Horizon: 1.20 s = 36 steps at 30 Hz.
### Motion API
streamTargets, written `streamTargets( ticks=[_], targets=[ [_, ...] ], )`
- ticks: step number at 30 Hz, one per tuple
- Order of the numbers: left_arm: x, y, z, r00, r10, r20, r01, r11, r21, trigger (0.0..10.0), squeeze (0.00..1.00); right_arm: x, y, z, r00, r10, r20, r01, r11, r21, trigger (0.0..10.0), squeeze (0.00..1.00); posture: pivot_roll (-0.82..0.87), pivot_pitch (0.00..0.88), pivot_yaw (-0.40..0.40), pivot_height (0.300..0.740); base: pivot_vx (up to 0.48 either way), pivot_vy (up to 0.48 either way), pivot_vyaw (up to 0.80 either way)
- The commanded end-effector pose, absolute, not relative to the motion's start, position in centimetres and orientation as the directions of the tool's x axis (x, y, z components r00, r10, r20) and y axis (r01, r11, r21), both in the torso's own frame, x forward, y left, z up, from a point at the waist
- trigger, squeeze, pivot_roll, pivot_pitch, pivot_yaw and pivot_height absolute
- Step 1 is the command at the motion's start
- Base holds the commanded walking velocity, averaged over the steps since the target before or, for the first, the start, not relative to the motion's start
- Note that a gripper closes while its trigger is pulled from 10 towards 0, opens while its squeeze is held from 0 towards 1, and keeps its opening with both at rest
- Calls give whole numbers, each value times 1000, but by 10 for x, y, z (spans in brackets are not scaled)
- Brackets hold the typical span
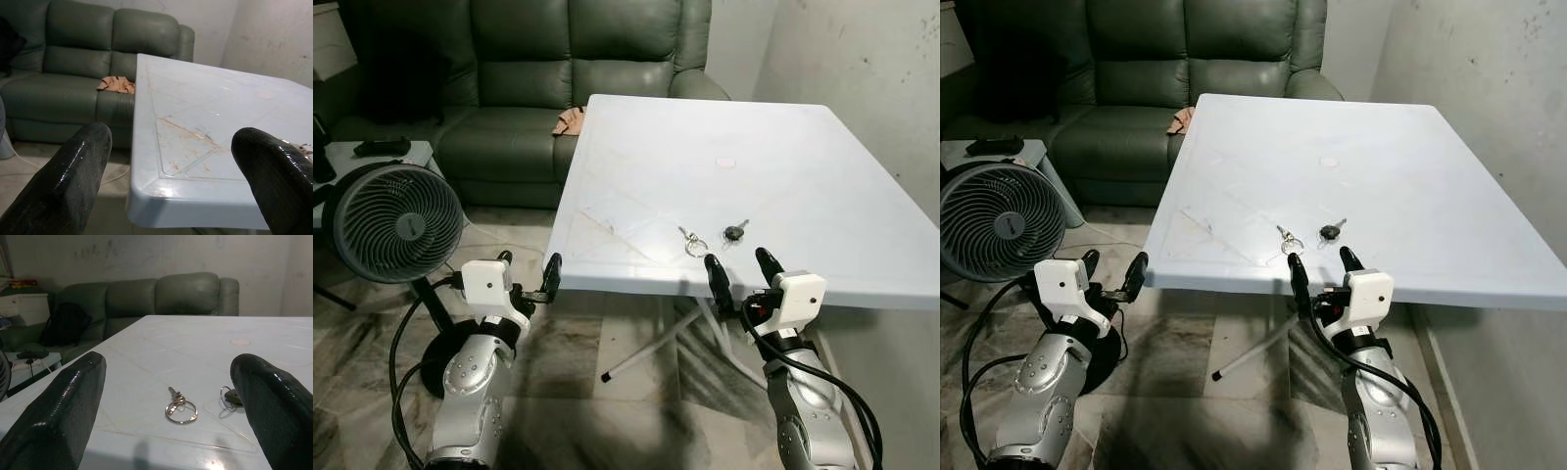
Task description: Hang keys on a hook
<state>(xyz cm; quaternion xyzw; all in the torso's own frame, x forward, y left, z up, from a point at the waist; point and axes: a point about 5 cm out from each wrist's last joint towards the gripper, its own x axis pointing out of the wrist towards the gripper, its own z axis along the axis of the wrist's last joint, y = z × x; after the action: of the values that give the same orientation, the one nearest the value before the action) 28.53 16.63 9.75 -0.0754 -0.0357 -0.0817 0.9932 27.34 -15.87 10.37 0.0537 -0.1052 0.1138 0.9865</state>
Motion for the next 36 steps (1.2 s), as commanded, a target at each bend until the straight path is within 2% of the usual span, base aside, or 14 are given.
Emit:
streamTargets(
  ticks=[1,24,32,36],
  targets=[
    [287,165,100,981,-173,82,183,974,-137,10000,0,274,-156,108,946,217,239,-242,967,82,10000,0,39,0,18,740,270,0,0],
    [285,162,99,980,-181,86,192,972,-139,10000,0,273,-156,107,945,230,235,-253,964,76,10000,0,38,0,12,740,270,0,0],
    [283,159,98,979,-184,91,195,971,-136,10000,0,273,-157,106,947,232,224,-253,965,68,10000,0,38,0,8,740,0,0,0],
    [279,153,96,970,-228,86,236,966,-101,10000,0,275,-158,106,948,245,204,-257,966,34,10000,0,41,0,6,740,0,0,0]
  ],
)
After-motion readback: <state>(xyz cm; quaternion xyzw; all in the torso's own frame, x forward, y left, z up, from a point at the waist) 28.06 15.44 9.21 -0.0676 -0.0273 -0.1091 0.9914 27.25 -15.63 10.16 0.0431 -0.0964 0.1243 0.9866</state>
